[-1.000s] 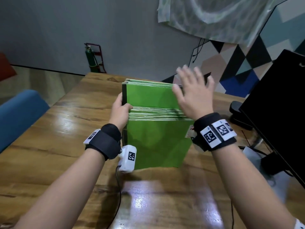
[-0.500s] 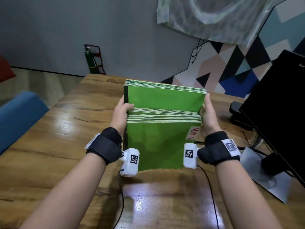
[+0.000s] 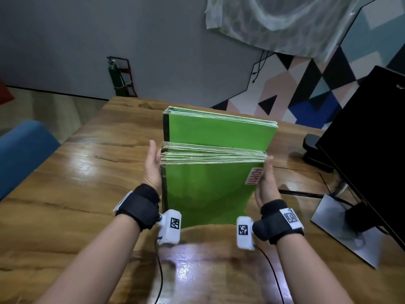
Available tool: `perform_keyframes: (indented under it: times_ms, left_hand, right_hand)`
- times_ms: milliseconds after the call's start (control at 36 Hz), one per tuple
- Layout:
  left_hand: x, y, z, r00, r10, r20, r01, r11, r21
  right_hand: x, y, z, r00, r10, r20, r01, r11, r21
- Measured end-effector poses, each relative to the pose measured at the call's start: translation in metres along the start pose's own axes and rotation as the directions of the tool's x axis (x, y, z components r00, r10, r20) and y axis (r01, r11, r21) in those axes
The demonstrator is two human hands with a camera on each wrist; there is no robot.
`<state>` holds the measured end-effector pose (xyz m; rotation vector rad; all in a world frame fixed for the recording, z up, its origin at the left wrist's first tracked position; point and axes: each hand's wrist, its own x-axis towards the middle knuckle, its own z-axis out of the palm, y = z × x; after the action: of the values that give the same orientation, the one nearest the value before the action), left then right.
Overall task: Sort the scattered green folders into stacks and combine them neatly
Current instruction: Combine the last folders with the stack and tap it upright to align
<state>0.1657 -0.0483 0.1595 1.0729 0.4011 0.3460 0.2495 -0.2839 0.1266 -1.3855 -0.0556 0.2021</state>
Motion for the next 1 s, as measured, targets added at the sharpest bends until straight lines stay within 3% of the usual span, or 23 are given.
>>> perform_keyframes:
  times_ms: [111, 194, 306, 417, 500, 611, 722, 806, 889, 1000]
  left_hand:
    - [0.012, -0.012, -0.007, 0.999, -0.004, -0.034, 0.003, 0.999, -0.048]
    - [0.026, -0.021, -0.014, 0.999, -0.019, -0.043, 0.017, 0.999, -0.044]
    - [0.033, -0.044, -0.027, 0.988, -0.063, -0.144, 0.055, 0.997, -0.06]
    - [0.006, -0.031, -0.015, 0.976, -0.08, -0.203, 0.071, 0.996, -0.053]
    - [0.006, -0.018, -0.008, 0.995, -0.08, -0.059, 0.079, 0.997, -0.026]
    - [0.01, 0.001, -0.003, 0.998, -0.004, 0.07, -0.001, 0.997, 0.075]
    - [0.021, 0.012, -0.002, 0.997, 0.016, 0.082, -0.034, 0.976, 0.217]
    - [0.022, 0.01, -0.01, 0.996, -0.025, 0.089, 0.006, 0.98, 0.198]
    - [0.021, 0.011, -0.011, 0.997, -0.032, 0.064, 0.019, 0.981, 0.195]
    - [0.017, 0.012, -0.006, 0.998, 0.01, 0.054, -0.021, 0.978, 0.206]
  right_hand:
    - [-0.009, 0.026, -0.01, 0.995, 0.019, 0.094, 0.002, 0.976, -0.22]
    - [-0.008, 0.037, -0.012, 0.995, 0.07, 0.065, -0.045, 0.946, -0.322]
    - [-0.013, 0.058, -0.01, 0.997, 0.076, -0.01, -0.076, 0.957, -0.281]
    - [-0.013, 0.069, -0.001, 0.997, 0.064, -0.043, -0.072, 0.969, -0.237]
    - [-0.007, 0.069, 0.0, 0.998, 0.02, -0.058, -0.033, 0.972, -0.232]
    - [-0.007, 0.072, -0.006, 0.999, 0.011, -0.043, -0.021, 0.968, -0.252]
    - [-0.009, 0.069, -0.01, 0.998, 0.043, -0.048, -0.053, 0.97, -0.236]
    - [-0.01, 0.054, -0.006, 0.997, 0.07, -0.041, -0.077, 0.976, -0.202]
    - [-0.002, 0.029, 0.0, 0.993, -0.008, -0.116, -0.008, 0.991, -0.137]
    - [0.004, -0.016, 0.011, 0.961, -0.227, -0.158, 0.213, 0.972, -0.102]
